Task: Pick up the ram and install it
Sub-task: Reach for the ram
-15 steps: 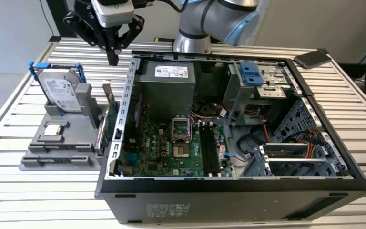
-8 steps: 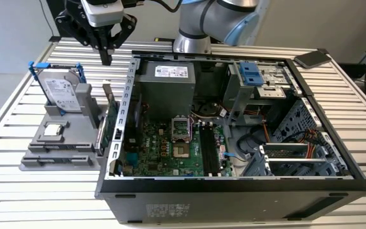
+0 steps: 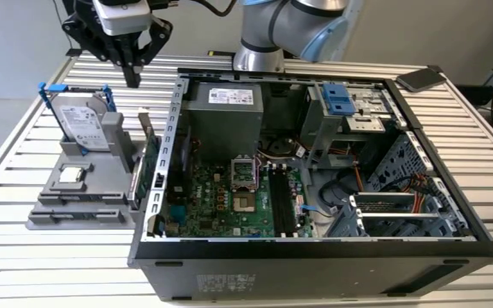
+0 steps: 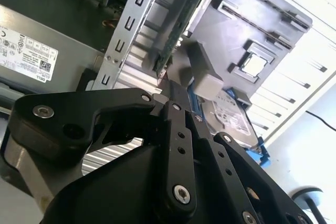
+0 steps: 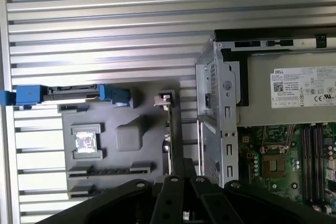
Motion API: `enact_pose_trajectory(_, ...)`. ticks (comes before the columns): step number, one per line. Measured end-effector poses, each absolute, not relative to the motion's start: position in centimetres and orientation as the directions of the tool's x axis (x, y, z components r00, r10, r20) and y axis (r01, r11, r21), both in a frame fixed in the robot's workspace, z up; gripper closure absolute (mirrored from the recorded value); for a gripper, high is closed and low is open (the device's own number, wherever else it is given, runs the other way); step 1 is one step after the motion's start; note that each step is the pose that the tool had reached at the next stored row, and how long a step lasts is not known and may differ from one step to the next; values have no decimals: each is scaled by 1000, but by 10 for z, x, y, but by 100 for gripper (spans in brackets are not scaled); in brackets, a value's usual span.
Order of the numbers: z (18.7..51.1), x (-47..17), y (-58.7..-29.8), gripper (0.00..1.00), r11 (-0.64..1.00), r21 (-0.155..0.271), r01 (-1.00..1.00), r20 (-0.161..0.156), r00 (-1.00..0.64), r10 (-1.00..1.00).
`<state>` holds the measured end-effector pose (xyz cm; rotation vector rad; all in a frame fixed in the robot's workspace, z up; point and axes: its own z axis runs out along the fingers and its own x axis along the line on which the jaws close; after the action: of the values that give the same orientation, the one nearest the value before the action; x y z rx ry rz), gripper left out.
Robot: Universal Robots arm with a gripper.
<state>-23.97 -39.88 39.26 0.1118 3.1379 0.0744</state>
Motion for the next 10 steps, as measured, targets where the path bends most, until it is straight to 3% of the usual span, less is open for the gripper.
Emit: enact_pose_trajectory(10,393,-258,-399,100,996,47,71,1,-997,71)
